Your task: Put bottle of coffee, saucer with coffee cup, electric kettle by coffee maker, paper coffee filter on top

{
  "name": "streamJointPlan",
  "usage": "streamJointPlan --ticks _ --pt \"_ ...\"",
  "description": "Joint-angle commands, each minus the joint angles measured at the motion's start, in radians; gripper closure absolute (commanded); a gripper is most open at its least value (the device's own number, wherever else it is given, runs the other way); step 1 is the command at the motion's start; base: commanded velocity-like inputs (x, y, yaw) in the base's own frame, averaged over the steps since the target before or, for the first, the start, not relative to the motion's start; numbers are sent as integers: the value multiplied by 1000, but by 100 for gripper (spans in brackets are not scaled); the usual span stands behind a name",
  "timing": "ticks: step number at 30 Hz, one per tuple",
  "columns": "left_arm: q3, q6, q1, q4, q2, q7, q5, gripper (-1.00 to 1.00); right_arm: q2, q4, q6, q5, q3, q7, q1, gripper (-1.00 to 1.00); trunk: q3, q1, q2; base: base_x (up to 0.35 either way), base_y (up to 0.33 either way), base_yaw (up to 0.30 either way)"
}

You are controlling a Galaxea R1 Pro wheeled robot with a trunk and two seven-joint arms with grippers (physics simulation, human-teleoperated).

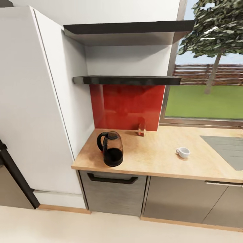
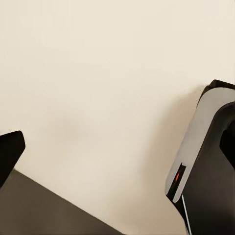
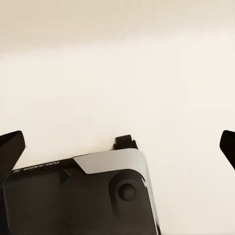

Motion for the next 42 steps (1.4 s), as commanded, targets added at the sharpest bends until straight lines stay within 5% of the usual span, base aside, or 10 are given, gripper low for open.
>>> streamJointPlan --ticks 1,32,37,39,42 --pt "-9 -2 0 0 0 3 8 -100 0 -2 7 -6 8 -5 -1 -100 -2 1 -2 88 244 -298" --pt "-17 -5 -3 -5 -1 3 -2 -100 -3 -2 7 -6 8 -2 0 -100 -2 1 -2 69 104 -291" --pt "-18 -27 -5 -85 -10 1 -4 -100 -1 -2 4 -6 9 -5 -1 -100 -2 1 -2 0 0 -131" --pt "-23 -34 -5 -134 -30 0 -24 -100 2 -3 2 -7 9 -3 0 -100 -2 1 -2 0 0 -44" --pt "-48 -44 -6 -207 -49 1 -101 -100 7 -5 2 -8 10 -2 0 -100 -2 1 -2 0 0 -15"
